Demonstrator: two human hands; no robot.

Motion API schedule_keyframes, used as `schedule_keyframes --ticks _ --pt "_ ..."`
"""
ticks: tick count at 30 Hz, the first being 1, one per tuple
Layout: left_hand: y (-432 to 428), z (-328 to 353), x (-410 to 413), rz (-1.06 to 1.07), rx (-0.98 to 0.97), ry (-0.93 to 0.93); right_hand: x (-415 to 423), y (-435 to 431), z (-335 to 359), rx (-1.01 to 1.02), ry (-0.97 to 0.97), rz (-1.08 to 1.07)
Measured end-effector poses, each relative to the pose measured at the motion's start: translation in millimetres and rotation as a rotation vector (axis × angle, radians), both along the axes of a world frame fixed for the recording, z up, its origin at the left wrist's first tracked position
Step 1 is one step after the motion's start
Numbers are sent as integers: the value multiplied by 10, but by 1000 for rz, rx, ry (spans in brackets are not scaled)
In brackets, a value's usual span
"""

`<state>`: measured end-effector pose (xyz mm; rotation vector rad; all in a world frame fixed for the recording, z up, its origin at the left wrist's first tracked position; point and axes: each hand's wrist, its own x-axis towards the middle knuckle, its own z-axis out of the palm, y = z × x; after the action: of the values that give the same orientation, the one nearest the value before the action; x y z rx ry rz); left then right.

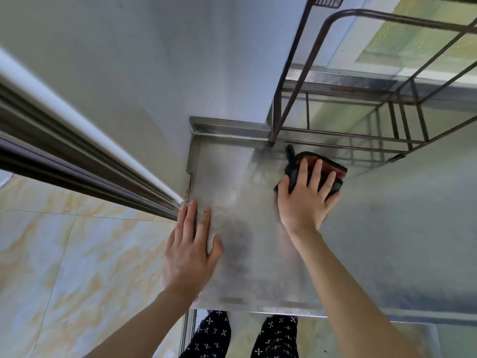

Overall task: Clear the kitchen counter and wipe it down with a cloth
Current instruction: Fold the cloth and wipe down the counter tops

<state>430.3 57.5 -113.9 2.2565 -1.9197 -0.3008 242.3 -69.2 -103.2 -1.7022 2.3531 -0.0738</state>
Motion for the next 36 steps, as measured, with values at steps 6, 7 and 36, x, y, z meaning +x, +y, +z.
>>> schedule_keyframes --ticks 6,7,36 --pt "17 -24 12 -3 -5 3 1018 76 -23 -128 -43 414" --pt "13 -27 14 -10 -3 -5 1121 27 -12 -140 -49 508" --pt "343 779 -1165 289 285 775 -436 1923 387 -8 -572 -653"
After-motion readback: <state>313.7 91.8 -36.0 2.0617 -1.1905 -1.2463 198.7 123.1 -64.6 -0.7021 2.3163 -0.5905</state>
